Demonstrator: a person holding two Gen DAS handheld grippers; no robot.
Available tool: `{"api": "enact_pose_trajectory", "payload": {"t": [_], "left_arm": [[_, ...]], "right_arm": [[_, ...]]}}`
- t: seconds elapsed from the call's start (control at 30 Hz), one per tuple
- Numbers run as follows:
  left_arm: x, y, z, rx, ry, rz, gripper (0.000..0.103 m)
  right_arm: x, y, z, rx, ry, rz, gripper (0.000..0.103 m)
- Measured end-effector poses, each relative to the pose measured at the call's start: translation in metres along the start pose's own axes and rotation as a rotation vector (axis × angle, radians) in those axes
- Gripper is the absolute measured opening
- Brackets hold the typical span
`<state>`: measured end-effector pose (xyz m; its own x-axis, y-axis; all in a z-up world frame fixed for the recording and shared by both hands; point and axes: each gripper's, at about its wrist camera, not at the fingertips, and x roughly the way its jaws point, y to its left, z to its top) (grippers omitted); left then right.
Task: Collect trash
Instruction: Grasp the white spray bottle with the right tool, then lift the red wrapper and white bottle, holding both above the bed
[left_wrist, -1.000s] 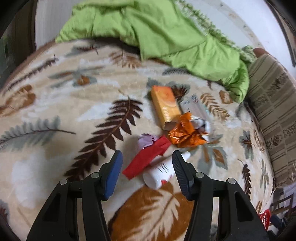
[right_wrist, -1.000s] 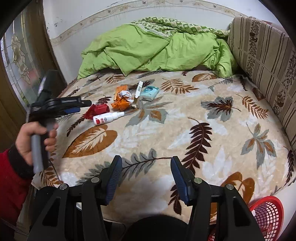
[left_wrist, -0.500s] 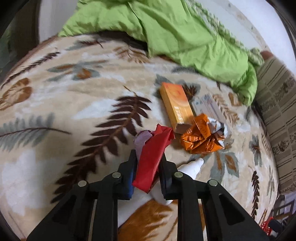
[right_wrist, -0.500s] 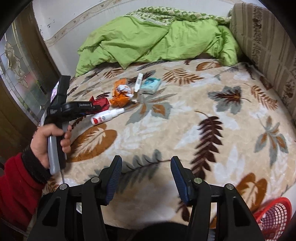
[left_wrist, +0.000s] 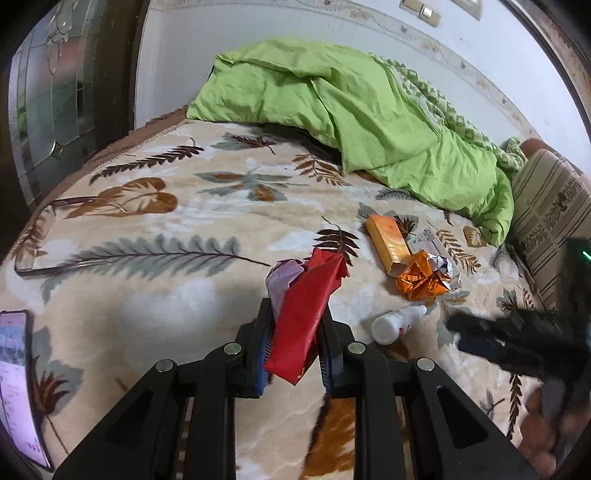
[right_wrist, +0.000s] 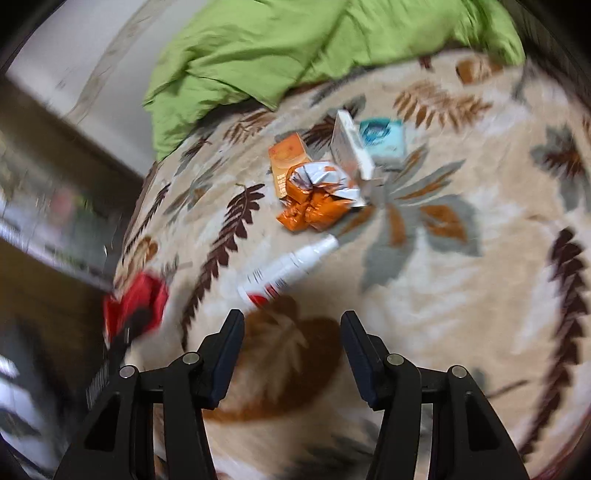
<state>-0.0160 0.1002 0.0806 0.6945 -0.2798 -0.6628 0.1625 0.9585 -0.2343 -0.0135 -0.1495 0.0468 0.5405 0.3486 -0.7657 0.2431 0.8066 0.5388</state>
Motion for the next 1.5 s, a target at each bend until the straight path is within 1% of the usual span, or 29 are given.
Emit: {"api": "enact_pose_trajectory", "payload": {"t": [0.1,0.23,0.3,0.43,0.5,0.53,0.57,0.6,0.63,0.8,0.9,0.97,1.1,1.17,1.27,1.33,1.5], "left_arm": [[-0.001,0.005,-0.003,-0.004,0.000,-0.013,0.021],[-0.001,0.015,-0.006,-0.021,-0.003,-0.027,0.021],[-0.001,0.019,-0.007,-0.032,-0.003,-0.033,0.021],[-0.001,0.024,-0.008,-0.040,0.004,-0.042,0.021],[-0.002,0.024,-0.009,-0.034,0.003,-0.047,0.021],[-0.003,0.024,-0.010,-0.033,0.001,-0.049,0.021],[-0.004,0.023,-0.010,-0.032,0.001,-0.053,0.021],[-0.004,0.022,-0.011,-0.030,0.002,-0.056,0.021],[-0.005,0.021,-0.011,-0.027,0.001,-0.060,0.021],[-0.009,0.004,-0.016,0.007,0.008,-0.086,0.021],[-0.011,-0.012,-0.019,0.033,0.015,-0.103,0.021],[-0.012,-0.021,-0.022,0.050,0.021,-0.113,0.021],[-0.012,-0.041,-0.029,0.086,0.040,-0.125,0.021],[-0.012,-0.050,-0.033,0.104,0.047,-0.126,0.021],[-0.014,-0.058,-0.037,0.123,0.051,-0.123,0.021],[-0.015,-0.062,-0.039,0.135,0.051,-0.118,0.021],[-0.021,-0.065,-0.045,0.132,0.041,-0.096,0.021]], "right_arm": [[0.021,0.002,0.011,0.080,0.011,-0.001,0.058],[0.051,-0.002,0.017,0.181,0.069,-0.031,0.058],[0.064,0.004,0.016,0.185,0.080,-0.058,0.055],[0.076,0.023,0.018,0.079,0.040,-0.155,0.054],[0.080,0.033,0.019,-0.007,0.039,-0.197,0.053],[0.080,0.033,0.020,-0.036,0.038,-0.203,0.050],[0.079,0.037,0.018,-0.096,0.036,-0.214,0.045],[0.075,0.038,0.017,-0.138,0.035,-0.222,0.043],[0.072,0.038,0.015,-0.165,0.034,-0.224,0.035],[0.036,0.028,-0.007,-0.391,0.001,-0.287,0.033],[0.013,0.012,-0.021,-0.456,0.001,-0.286,0.033],[0.002,0.003,-0.031,-0.484,0.010,-0.292,0.033],[-0.004,-0.013,-0.047,-0.483,0.042,-0.280,0.033],[-0.004,-0.018,-0.052,-0.473,0.044,-0.270,0.033],[-0.001,-0.024,-0.051,-0.432,0.045,-0.240,0.033],[0.002,-0.029,-0.053,-0.412,0.051,-0.241,0.033],[-0.013,-0.035,-0.061,-0.394,-0.018,-0.216,0.032]]}}
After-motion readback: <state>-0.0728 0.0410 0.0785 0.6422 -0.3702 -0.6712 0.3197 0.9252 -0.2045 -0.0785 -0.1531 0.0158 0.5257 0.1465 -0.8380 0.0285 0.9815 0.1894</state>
